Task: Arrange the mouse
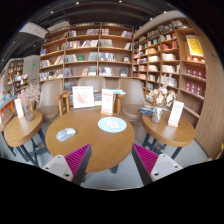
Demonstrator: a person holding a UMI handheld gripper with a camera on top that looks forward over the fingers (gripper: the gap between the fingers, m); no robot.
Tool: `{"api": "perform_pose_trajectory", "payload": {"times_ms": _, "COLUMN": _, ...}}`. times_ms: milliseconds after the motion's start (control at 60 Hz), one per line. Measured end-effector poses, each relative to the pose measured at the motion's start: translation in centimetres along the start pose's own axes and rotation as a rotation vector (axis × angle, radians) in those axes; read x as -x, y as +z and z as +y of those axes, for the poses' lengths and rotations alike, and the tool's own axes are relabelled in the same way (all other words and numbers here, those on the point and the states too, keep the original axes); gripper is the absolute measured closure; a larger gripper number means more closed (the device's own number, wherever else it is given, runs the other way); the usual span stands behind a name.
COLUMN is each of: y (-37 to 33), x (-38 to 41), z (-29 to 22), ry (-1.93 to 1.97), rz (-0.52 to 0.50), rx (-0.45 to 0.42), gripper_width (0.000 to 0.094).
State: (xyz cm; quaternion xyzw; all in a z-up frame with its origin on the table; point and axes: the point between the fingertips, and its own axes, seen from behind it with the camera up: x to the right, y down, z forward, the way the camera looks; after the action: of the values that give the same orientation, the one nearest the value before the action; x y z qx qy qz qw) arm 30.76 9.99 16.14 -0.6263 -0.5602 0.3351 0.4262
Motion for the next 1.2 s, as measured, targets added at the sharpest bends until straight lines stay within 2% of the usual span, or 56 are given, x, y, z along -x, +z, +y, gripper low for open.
{"api": "perform_pose_trajectory", "payload": {"times_ms": 367, "y": 1.0, "x": 4.6, "z": 1.9, "ry": -0.034, "rz": -0.033, "rx": 0.036, "gripper_width": 0.0102}}
{"api": "perform_pose_trajectory", "payload": {"times_ms": 850, "y": 2.6, "x": 17.8, "z": 4.1, "ry": -0.057, "rz": -0.14, "rx": 0.066, "gripper_width": 0.0104}}
{"api": "perform_pose_trajectory", "payload": {"times_ms": 1200, "y": 6.9, "x": 24.8, "z": 5.6, "ry": -0.075, "rz": -0.141, "rx": 0.096, "gripper_width": 0.0088}}
